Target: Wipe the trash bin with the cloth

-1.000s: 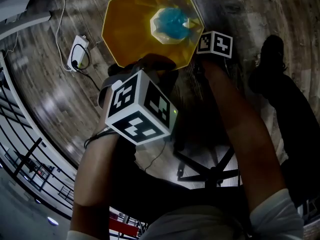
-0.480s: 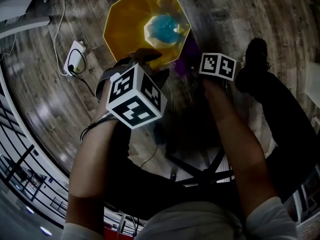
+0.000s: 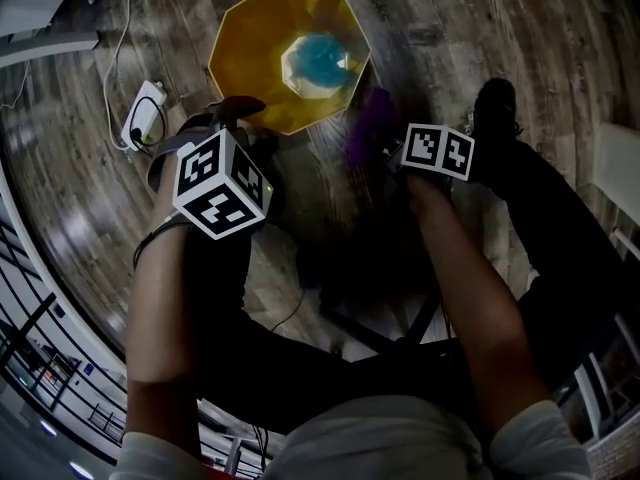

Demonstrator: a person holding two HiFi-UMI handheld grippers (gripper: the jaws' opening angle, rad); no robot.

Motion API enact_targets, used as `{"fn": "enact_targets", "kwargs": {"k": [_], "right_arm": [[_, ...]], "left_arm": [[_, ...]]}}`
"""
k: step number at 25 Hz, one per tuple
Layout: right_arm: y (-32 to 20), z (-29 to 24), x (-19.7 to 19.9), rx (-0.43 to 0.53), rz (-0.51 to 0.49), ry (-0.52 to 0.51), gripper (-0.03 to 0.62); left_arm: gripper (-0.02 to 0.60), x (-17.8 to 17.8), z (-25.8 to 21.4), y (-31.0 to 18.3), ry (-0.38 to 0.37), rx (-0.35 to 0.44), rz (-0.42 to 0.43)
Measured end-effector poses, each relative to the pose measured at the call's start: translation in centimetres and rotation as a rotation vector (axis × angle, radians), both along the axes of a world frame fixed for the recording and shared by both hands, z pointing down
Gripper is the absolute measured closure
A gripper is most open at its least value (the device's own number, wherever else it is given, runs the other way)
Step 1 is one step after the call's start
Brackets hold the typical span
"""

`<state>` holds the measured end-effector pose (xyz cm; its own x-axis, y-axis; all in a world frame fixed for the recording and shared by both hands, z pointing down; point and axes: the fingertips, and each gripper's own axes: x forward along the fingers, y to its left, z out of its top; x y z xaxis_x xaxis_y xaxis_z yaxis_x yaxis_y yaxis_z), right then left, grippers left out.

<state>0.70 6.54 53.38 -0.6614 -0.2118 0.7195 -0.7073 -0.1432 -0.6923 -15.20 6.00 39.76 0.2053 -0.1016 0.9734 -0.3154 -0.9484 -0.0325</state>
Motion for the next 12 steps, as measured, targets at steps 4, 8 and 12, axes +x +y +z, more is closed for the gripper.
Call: {"fn": "enact_targets", "kwargs": {"k": [4,8,12], "right_arm": [[1.0,-0.1,0.1,-0.02,0.008,-0.008,0.48],[1.6,-1.0,-0.5,-0.021,0.001,-0.019,0.48],[1.3,-2.9,-0.6,0.003,0.008,-0.036,0.48]], "left_arm": [[0.385,0.1,1.3,-0.7,-0.028,0.032,-0.002],[0.445,0.4,1.8,-0.6,-0.024,-0.004,-0.031],[0.487,1.9,1.6,0.1,0.02,-0.083,-0.062]]}}
